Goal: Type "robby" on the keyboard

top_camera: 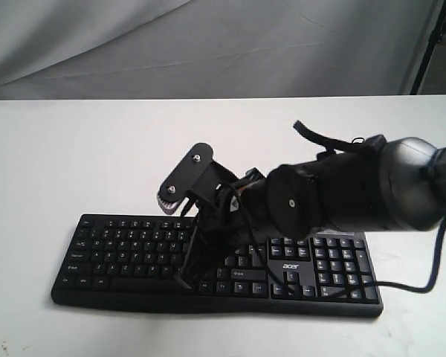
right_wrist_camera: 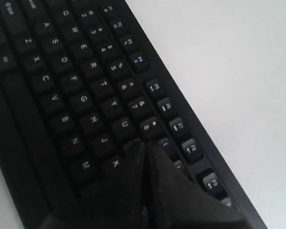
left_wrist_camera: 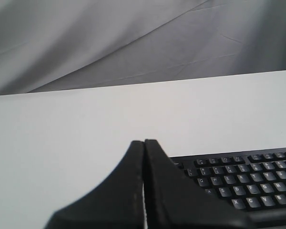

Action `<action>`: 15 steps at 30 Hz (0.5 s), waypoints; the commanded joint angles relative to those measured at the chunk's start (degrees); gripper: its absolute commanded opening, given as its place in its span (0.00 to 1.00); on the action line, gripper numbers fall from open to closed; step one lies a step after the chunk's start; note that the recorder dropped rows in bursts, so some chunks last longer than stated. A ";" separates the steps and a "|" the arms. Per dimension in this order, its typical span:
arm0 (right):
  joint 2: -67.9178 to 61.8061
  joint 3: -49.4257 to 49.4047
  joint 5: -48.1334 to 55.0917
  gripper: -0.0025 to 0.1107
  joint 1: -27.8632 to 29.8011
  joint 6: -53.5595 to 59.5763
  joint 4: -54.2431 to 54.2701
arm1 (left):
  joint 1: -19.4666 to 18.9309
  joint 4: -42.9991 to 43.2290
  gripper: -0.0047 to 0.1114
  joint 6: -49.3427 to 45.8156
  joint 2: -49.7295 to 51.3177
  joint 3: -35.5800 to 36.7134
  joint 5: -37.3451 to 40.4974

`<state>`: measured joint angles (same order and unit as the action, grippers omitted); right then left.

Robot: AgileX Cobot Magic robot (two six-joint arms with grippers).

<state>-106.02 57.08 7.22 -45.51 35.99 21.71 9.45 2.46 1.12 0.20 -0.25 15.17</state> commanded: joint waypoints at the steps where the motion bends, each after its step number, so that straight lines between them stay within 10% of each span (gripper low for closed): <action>1: 0.30 -3.46 -4.71 0.02 0.32 1.42 0.54 | 0.36 0.27 0.04 0.16 -0.20 0.25 -0.42; 15: -4.15 -1.23 -6.87 0.02 0.32 1.64 -0.51 | 0.36 0.27 0.04 0.16 -0.20 0.25 -0.42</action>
<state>-109.73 55.01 0.00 -45.51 37.28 21.84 9.45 2.46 1.12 0.20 -0.25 15.17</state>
